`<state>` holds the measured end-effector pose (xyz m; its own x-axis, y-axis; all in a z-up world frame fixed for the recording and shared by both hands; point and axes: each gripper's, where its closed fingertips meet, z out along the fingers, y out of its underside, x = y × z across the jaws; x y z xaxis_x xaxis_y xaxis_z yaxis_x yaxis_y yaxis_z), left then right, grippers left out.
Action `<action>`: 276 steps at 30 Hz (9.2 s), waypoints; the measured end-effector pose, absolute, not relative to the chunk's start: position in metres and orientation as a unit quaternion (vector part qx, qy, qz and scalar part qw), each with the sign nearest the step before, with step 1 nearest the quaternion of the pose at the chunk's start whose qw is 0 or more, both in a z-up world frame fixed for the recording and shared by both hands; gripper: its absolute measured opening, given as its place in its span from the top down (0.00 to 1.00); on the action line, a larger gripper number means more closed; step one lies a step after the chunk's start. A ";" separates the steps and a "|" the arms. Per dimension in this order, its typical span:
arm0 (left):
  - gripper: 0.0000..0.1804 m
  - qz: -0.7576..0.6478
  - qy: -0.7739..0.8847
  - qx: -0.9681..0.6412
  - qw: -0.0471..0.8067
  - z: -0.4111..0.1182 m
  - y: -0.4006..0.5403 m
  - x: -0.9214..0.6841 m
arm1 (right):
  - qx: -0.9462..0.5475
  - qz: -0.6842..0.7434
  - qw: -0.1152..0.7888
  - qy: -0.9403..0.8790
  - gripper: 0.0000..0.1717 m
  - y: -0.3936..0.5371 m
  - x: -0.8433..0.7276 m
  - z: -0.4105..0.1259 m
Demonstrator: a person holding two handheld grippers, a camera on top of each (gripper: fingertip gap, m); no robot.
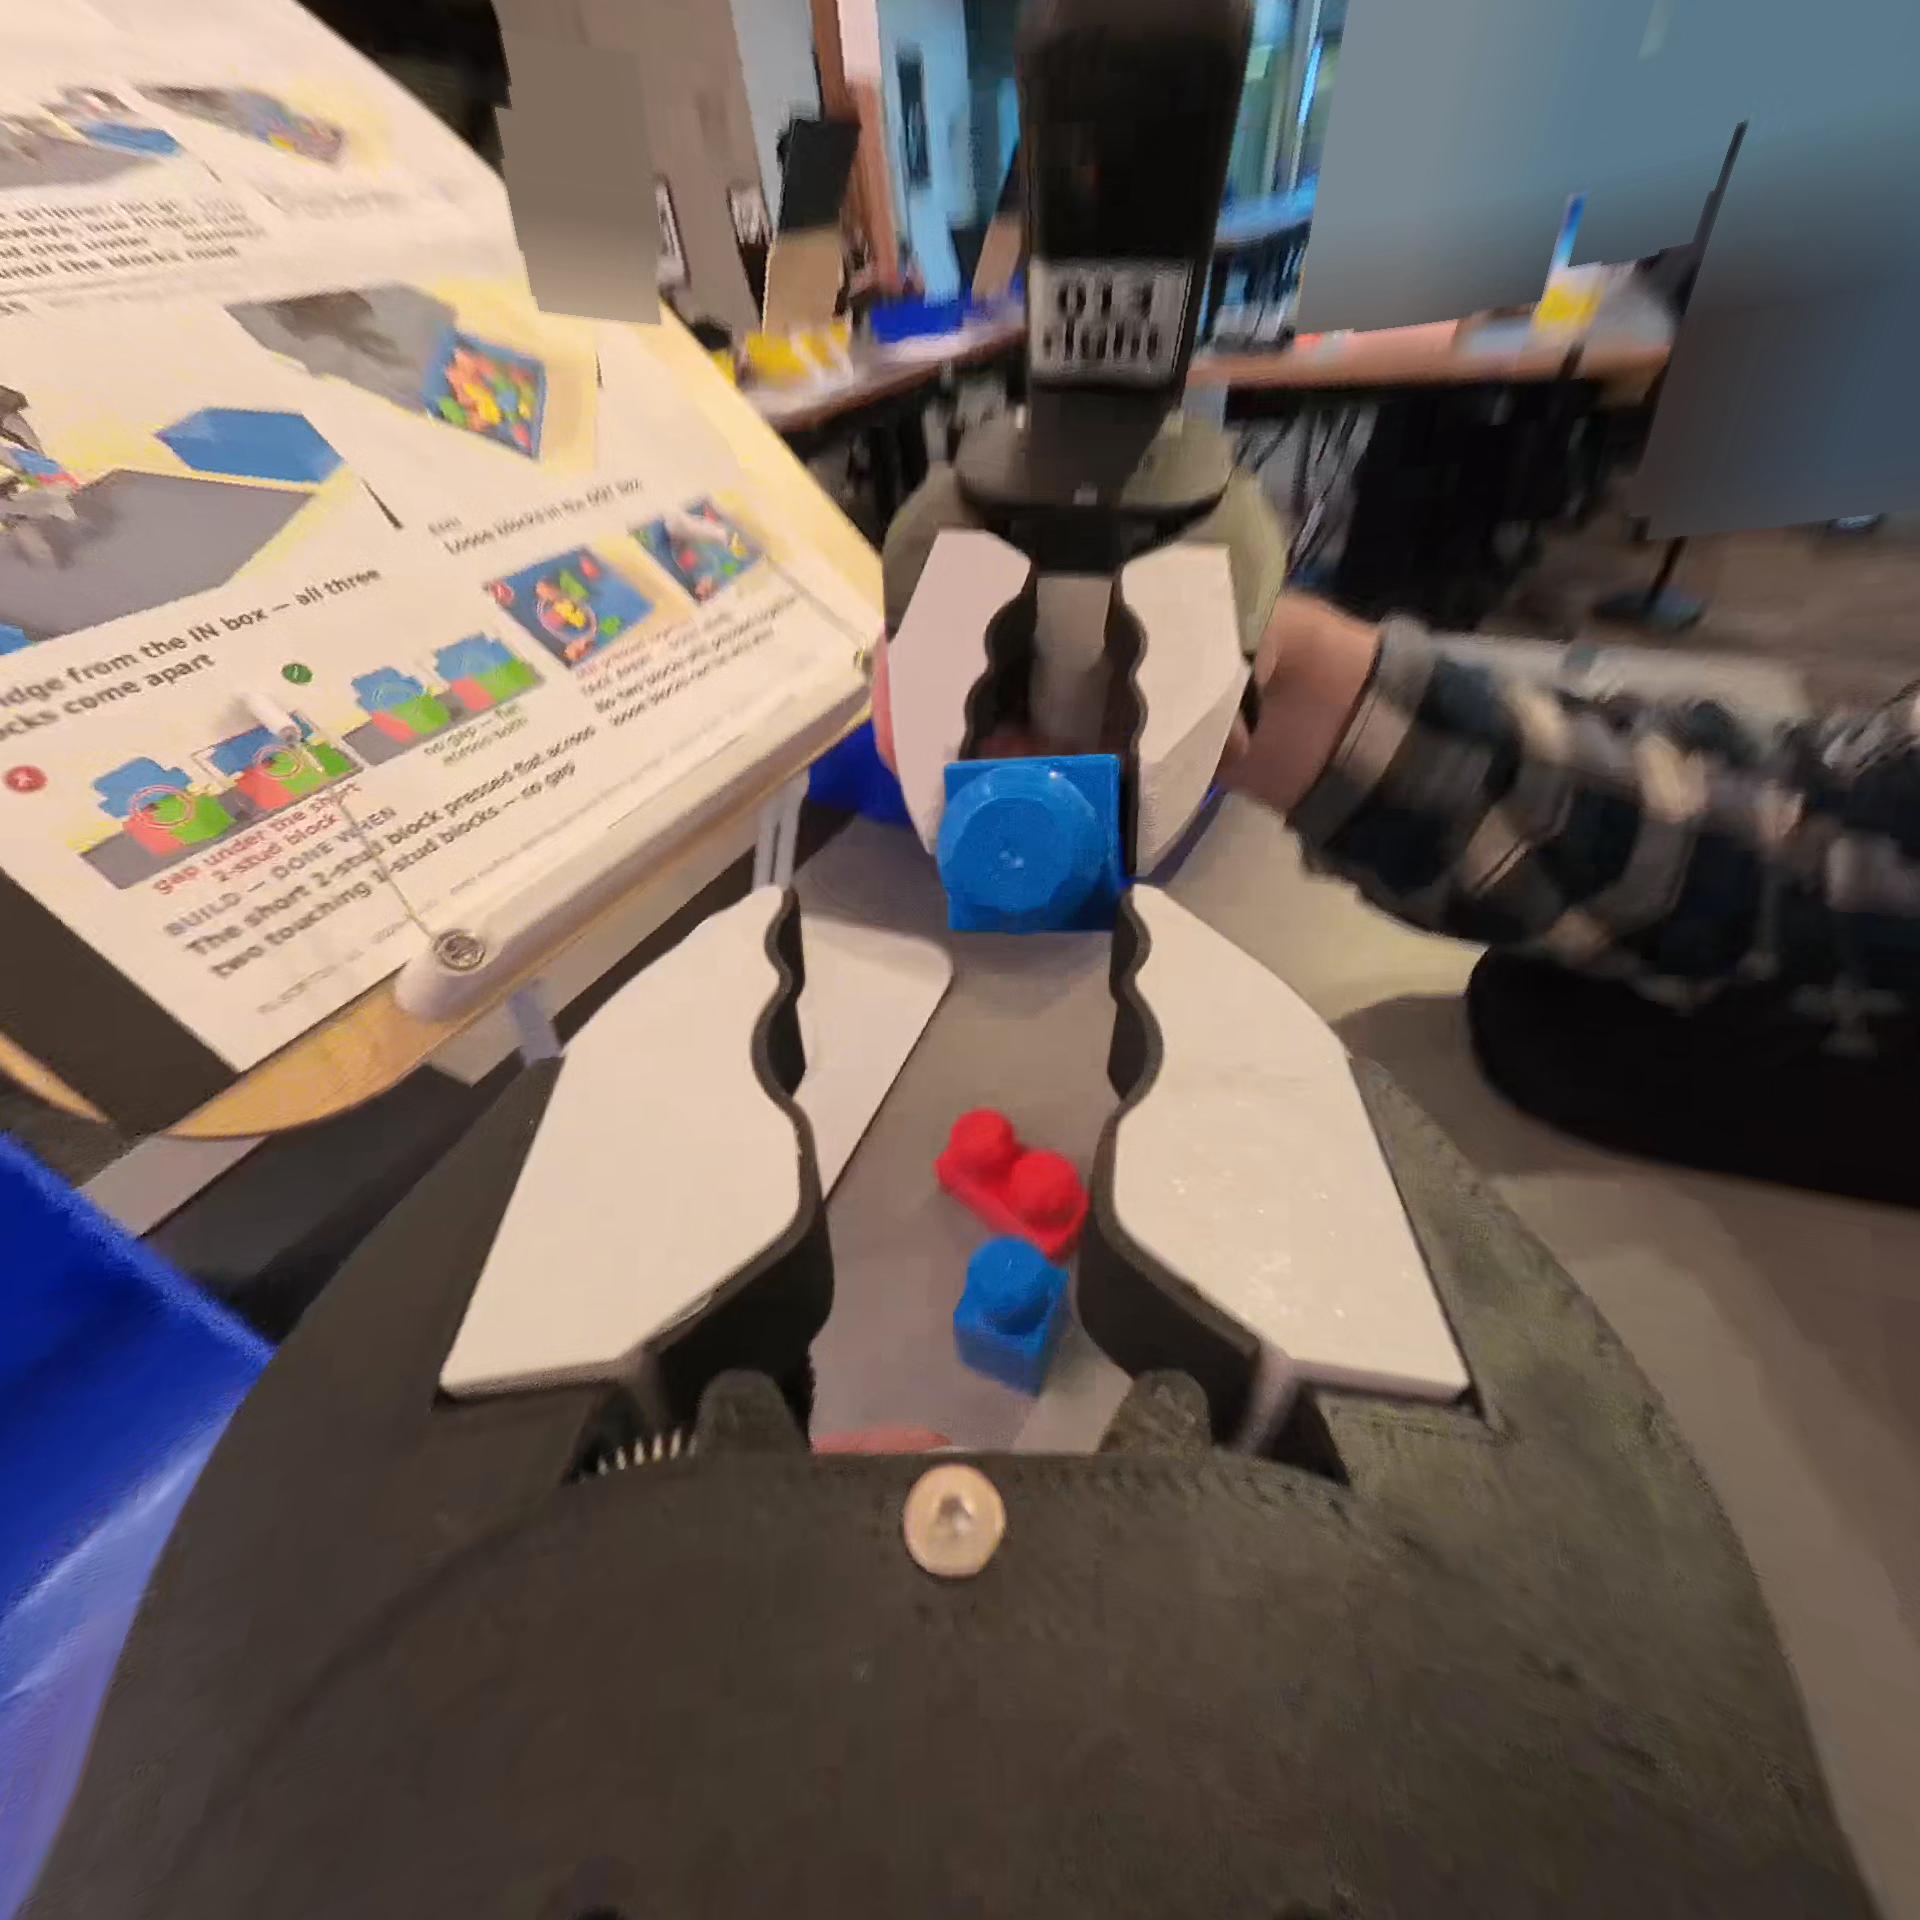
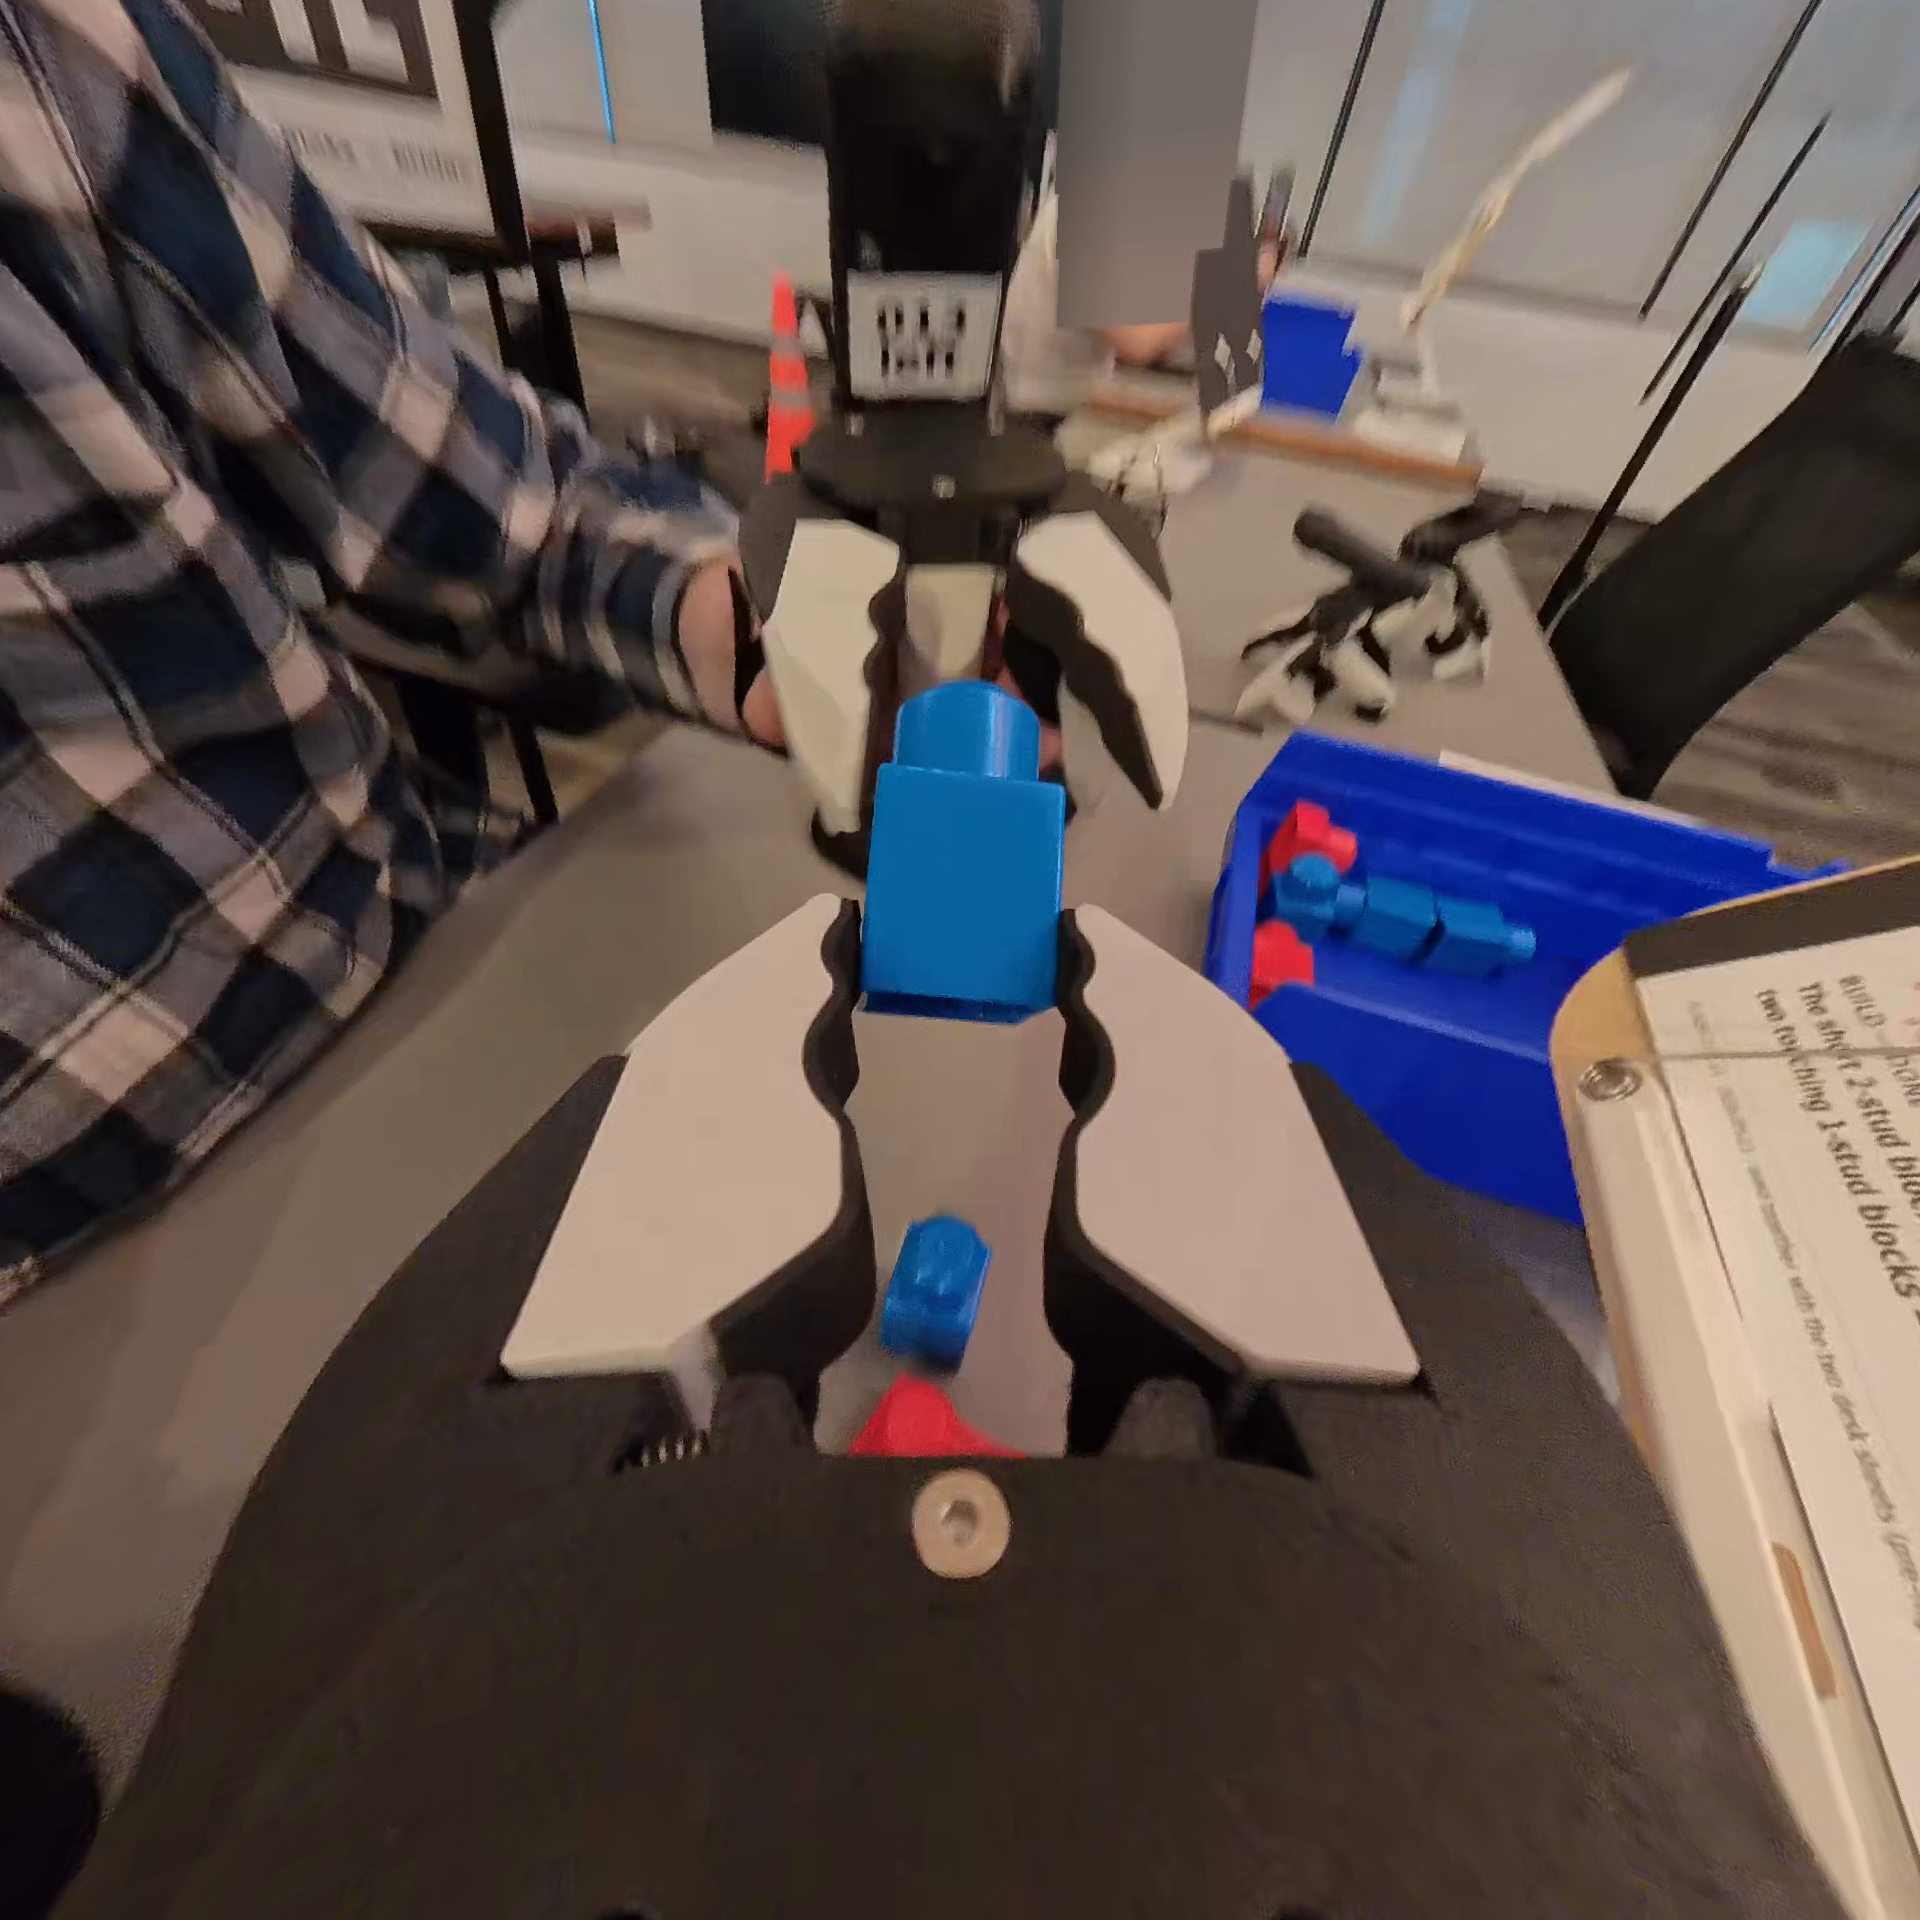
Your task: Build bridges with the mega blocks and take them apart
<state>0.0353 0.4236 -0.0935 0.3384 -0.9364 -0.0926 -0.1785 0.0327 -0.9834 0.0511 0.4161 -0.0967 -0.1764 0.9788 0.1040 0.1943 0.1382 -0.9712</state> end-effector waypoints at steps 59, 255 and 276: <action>0.39 -0.239 0.648 -0.667 0.279 -0.307 0.407 0.053 | -0.490 0.415 0.379 -0.667 0.86 0.402 0.076 -0.108; 0.59 -0.548 0.610 -0.432 0.376 -0.128 0.317 0.171 | -0.626 0.498 0.455 -0.392 0.50 0.320 0.159 -0.140; 0.75 -0.608 0.554 -0.416 0.388 -0.100 0.309 0.184 | -0.513 0.593 0.543 -0.300 0.94 0.316 0.172 -0.101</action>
<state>0.1841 0.3090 -0.0998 -0.3520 -0.9330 0.0755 0.0115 -0.0850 -0.9963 0.1721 0.3163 -0.1011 0.1164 0.9518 -0.2838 -0.3368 -0.2310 -0.9128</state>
